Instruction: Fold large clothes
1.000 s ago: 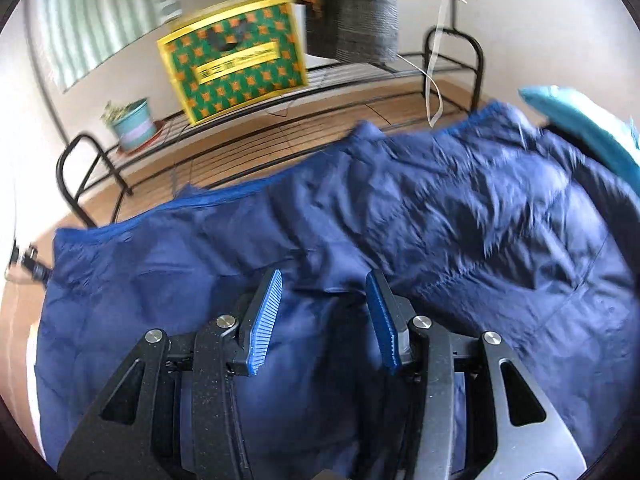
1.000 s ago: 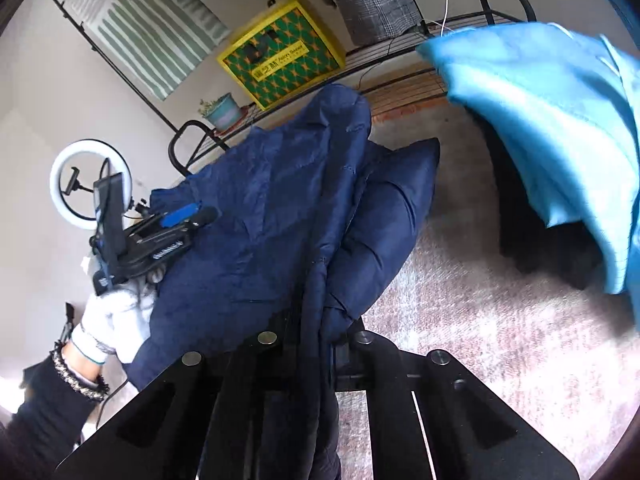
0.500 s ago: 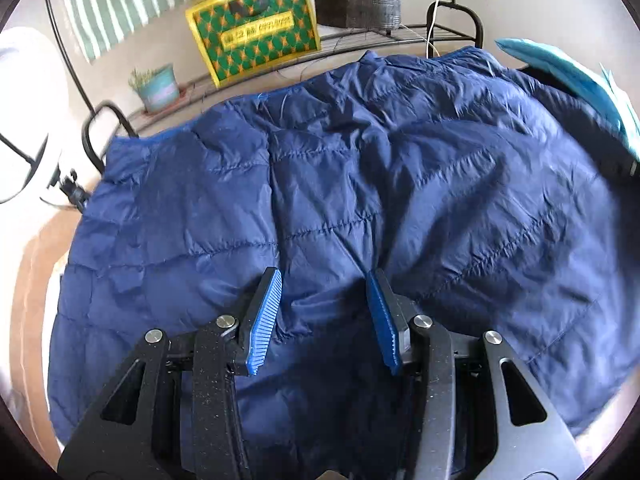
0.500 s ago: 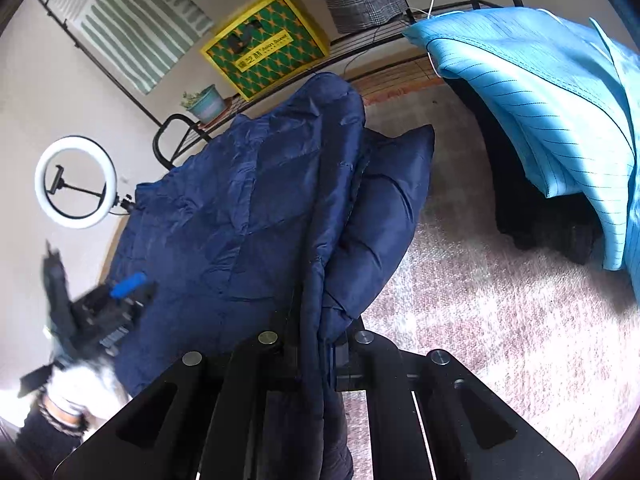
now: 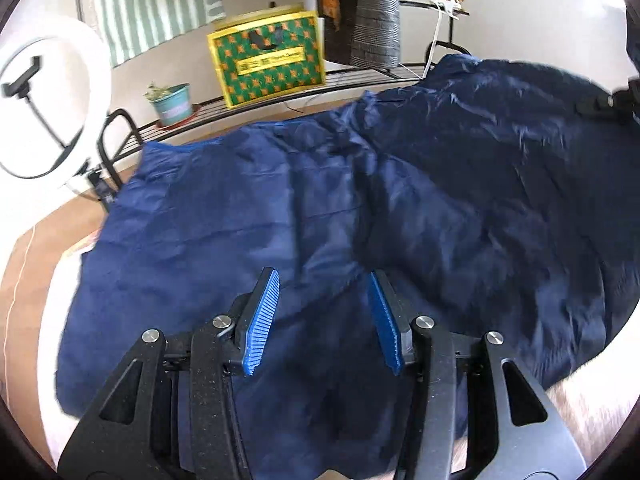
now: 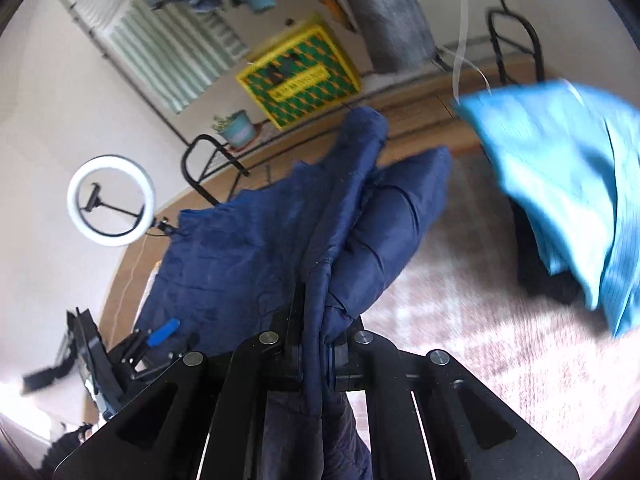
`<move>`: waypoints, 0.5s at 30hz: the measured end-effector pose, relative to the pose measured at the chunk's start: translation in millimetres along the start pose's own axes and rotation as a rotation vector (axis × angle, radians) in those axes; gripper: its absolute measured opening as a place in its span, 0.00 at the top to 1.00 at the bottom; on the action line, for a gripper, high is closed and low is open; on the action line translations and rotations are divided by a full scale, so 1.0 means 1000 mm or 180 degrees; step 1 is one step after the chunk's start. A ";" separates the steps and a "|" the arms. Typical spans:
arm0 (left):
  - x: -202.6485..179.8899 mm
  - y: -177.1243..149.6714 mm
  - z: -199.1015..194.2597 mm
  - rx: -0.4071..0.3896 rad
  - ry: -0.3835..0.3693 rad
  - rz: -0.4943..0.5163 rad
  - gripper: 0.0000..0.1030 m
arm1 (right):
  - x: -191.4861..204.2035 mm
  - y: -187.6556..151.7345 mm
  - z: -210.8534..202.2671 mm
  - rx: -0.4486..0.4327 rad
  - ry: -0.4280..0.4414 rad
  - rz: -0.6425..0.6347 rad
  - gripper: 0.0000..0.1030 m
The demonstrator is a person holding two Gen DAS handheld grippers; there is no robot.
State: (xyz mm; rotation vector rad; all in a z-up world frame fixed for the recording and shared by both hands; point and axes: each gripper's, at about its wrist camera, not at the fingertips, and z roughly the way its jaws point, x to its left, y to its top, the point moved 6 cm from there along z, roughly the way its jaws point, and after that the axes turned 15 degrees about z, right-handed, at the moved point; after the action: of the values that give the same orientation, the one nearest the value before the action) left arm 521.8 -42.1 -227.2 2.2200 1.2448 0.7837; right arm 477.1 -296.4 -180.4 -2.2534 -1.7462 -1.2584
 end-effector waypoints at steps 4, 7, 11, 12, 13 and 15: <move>0.037 -0.022 -0.009 0.0082 0.0155 -0.0245 0.53 | 0.049 0.000 -0.004 -0.0066 0.0061 -0.0243 0.94; 0.044 -0.049 0.011 0.0399 -0.0152 -0.0441 0.53 | 0.084 -0.001 -0.003 -0.0082 0.0124 -0.0382 0.94; 0.041 -0.061 0.007 0.0380 -0.0109 -0.0305 0.53 | 0.134 -0.011 0.008 -0.0071 0.0181 -0.0611 0.94; 0.046 -0.060 -0.004 0.0294 -0.0135 -0.0376 0.53 | 0.149 -0.014 0.012 -0.0078 0.0171 -0.0699 0.94; 0.051 -0.059 -0.015 0.0204 -0.0138 -0.0433 0.53 | 0.164 -0.018 0.017 -0.0079 0.0154 -0.0789 0.94; 0.066 -0.060 -0.041 0.0054 -0.0059 -0.0494 0.53 | 0.186 -0.025 0.025 -0.0059 0.0138 -0.0897 0.94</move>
State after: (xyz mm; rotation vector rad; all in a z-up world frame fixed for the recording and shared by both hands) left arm 486.3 48.8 -219.8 2.1088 1.4002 0.6931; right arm 480.0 -126.5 -96.9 -2.0244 -2.1010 -1.3604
